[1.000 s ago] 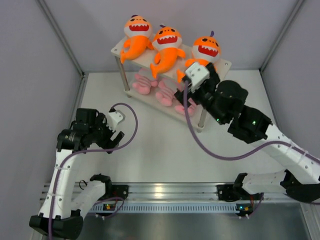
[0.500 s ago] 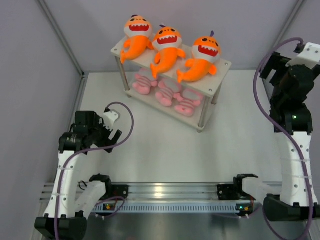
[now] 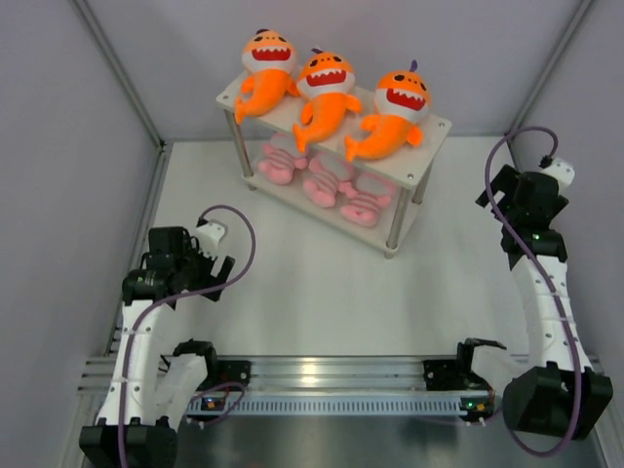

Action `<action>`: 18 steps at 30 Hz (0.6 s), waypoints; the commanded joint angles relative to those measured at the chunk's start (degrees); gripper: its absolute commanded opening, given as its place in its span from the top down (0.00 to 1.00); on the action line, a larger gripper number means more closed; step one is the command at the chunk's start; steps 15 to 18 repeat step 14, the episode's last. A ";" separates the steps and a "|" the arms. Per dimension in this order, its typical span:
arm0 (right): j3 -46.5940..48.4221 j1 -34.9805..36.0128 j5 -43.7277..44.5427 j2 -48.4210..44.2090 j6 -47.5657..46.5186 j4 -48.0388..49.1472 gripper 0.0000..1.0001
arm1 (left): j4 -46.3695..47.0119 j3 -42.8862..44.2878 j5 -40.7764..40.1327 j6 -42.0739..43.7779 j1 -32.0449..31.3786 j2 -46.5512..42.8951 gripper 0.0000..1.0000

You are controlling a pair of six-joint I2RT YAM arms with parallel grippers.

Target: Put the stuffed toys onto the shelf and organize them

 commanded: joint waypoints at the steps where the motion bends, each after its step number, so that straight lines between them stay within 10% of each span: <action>1: -1.51 -0.76 -0.56 -2.24 4.05 4.71 0.00 | 4.40 -1.93 -1.25 -0.78 0.59 -1.22 0.01; 18: -7.76 -0.76 -4.87 -3.91 5.99 10.25 0.00 | 6.25 -7.91 -3.36 0.89 0.77 -4.91 0.01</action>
